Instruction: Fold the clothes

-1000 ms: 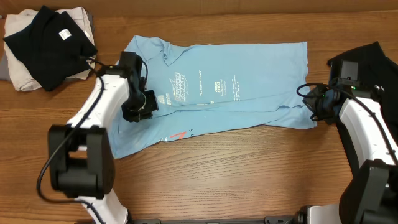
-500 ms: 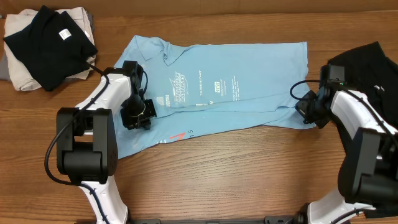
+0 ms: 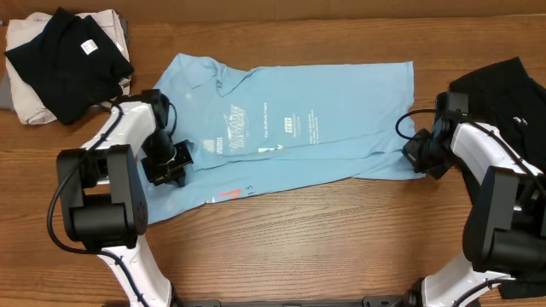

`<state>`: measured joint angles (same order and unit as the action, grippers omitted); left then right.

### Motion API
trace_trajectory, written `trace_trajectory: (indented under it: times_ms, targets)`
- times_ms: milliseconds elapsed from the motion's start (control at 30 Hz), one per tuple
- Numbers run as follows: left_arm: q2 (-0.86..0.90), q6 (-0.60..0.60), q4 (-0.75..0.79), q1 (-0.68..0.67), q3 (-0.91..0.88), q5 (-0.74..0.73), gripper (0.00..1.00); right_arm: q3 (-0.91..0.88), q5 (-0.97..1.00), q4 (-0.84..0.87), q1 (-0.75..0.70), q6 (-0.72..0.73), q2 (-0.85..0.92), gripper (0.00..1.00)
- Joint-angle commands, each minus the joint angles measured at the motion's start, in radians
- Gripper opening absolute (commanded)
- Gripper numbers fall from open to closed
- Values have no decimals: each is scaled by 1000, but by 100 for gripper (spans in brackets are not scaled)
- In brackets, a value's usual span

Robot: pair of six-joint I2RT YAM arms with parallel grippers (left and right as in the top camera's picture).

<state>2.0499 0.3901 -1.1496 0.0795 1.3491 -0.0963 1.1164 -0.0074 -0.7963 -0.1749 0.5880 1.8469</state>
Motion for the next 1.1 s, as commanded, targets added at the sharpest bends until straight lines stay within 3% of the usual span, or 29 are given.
trace_trajectory:
  times_ms: [0,900,1067]
  targets:
    - [25,25,-17,24,-1,55,4,-5,47,-25,6,62,7,4]
    - [-5,98,-139,27,-1,101,4,-5,105,-205,5,98,-11,4]
    - [-41,121,-182,27,-5,123,4,-5,196,-228,0,153,-71,4]
